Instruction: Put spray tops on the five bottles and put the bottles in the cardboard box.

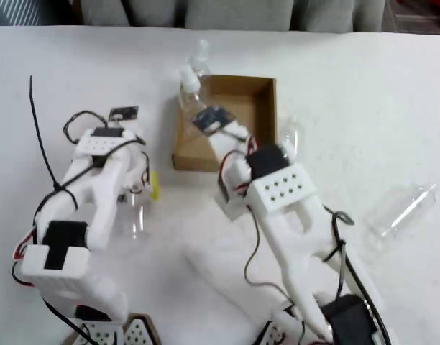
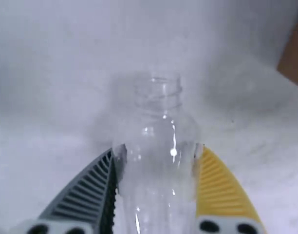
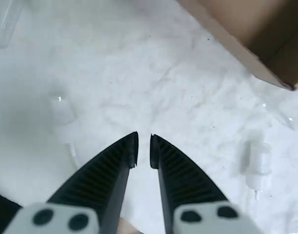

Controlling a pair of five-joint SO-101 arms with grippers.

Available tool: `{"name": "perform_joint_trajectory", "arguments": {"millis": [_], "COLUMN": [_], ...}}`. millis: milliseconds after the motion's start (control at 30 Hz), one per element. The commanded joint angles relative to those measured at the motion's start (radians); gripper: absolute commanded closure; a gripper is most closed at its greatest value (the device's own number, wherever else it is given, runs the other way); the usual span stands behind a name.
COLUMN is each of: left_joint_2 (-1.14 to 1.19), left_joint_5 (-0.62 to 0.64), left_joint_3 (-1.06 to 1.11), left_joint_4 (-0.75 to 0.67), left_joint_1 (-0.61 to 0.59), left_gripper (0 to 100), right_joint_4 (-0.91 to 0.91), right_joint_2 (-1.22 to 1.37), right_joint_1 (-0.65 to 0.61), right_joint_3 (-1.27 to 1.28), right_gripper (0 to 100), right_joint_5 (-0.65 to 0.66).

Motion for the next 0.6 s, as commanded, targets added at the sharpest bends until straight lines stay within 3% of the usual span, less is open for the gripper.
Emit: {"name": "perform_joint_trajectory", "arguments": {"millis": [0, 167, 433, 567], "left_joint_2": [-0.062, -0.125, -0.131, -0.133], "left_joint_5": [-0.012, -0.064, 0.025, 0.026], "left_joint_3": [-0.025, 0.028, 0.026, 0.018], "left_joint_4": [0.000, -0.011, 0.040, 0.041], "left_joint_1": [-0.054, -0.054, -0.059, -0.059], "left_gripper": [97, 95, 66, 64], "right_joint_4": [-0.044, -0.099, -0.099, -0.099], "right_joint_2": [-0.094, -0.151, -0.151, -0.151], "right_joint_1": [-0.079, -0.090, -0.074, -0.074], "right_joint_3": [0.077, 0.135, 0.135, 0.135], "right_gripper": [97.1, 97.1, 97.1, 97.1], "right_joint_5": [0.017, 0.017, 0.017, 0.017]}}
